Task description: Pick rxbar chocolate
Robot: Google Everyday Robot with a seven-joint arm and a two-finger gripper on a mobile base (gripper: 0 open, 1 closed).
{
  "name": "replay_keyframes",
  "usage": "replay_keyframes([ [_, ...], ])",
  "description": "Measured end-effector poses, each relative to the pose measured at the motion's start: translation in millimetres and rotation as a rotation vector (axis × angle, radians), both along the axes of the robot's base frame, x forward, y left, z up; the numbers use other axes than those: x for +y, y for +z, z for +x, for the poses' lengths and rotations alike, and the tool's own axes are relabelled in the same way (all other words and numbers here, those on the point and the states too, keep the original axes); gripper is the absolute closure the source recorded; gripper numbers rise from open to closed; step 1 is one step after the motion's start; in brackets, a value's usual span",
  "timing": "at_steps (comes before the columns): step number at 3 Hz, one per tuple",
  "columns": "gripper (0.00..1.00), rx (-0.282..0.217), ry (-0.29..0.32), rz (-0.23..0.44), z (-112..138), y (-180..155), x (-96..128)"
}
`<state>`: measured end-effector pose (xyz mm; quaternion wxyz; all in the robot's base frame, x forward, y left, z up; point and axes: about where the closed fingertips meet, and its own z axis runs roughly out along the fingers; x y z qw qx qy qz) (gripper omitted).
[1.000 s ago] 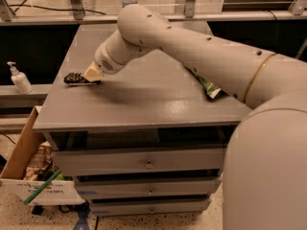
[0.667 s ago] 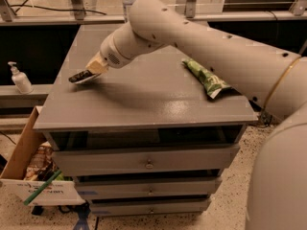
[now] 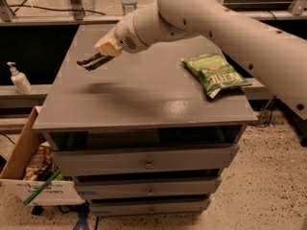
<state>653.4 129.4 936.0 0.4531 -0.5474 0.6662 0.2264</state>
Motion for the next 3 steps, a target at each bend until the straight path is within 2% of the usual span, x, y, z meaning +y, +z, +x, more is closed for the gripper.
replay_keyframes([
  [3, 1.00, -0.064, -0.013, 0.057, -16, 43, -28],
])
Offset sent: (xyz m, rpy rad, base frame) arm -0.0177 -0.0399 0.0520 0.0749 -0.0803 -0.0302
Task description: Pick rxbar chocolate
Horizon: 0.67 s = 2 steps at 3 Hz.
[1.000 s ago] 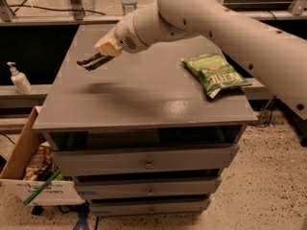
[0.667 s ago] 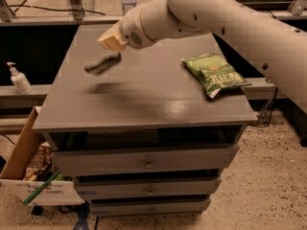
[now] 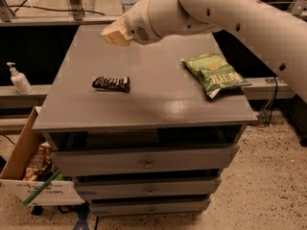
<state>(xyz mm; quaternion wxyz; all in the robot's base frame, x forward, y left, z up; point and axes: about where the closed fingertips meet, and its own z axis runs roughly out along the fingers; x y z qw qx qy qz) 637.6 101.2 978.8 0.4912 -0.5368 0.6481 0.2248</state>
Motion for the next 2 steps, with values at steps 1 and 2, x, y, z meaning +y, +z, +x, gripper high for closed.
replay_keyframes([
  [1, 0.82, 0.025, 0.017, -0.020, 1, -7, 3],
  [2, 0.58, 0.078, 0.033, -0.060, 1, -32, 7],
])
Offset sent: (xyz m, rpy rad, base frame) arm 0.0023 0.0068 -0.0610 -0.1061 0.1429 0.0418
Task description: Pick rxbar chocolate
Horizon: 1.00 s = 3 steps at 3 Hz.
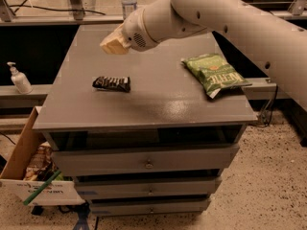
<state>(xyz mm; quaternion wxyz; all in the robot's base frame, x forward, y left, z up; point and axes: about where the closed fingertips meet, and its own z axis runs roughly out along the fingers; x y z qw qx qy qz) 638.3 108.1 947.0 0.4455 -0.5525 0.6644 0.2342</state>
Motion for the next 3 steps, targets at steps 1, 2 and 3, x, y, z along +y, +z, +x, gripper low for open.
replay_keyframes([
  [1, 0.36, 0.050, 0.007, -0.034, -2, -25, 1],
  [2, 0.12, 0.098, 0.016, -0.070, -5, -53, 3],
  [3, 0.00, 0.136, 0.017, -0.100, -7, -76, 2],
])
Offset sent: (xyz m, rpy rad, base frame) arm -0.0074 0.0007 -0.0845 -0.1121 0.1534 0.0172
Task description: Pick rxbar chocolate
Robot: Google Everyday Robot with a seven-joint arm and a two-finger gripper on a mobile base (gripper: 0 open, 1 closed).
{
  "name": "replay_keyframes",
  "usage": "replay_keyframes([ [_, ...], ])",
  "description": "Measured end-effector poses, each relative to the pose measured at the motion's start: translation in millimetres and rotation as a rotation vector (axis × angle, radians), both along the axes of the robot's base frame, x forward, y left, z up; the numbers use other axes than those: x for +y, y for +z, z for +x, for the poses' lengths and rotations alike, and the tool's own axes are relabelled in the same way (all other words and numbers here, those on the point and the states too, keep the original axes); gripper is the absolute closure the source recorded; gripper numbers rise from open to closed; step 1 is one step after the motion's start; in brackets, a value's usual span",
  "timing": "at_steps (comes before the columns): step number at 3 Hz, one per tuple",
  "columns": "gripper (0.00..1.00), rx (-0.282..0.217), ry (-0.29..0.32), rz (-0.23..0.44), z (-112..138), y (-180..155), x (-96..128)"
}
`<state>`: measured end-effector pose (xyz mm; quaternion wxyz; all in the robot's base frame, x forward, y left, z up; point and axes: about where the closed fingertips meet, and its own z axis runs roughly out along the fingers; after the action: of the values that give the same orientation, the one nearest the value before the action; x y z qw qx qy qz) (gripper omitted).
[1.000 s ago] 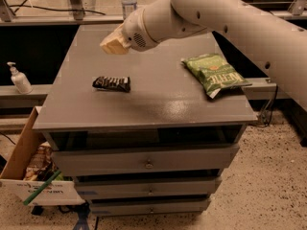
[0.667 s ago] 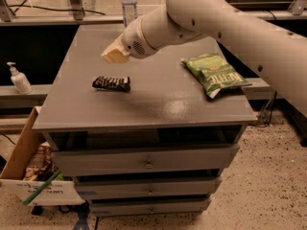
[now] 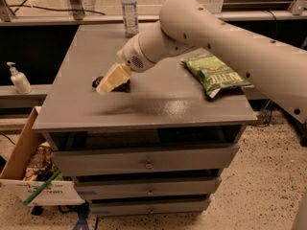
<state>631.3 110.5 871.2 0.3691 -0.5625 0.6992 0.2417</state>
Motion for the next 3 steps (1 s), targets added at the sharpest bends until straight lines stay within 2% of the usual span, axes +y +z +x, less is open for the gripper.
replay_keyframes([
  [2, 0.00, 0.030, -0.005, -0.063, 4, -23, -7],
  [3, 0.05, 0.043, -0.005, -0.095, 3, -35, -11],
])
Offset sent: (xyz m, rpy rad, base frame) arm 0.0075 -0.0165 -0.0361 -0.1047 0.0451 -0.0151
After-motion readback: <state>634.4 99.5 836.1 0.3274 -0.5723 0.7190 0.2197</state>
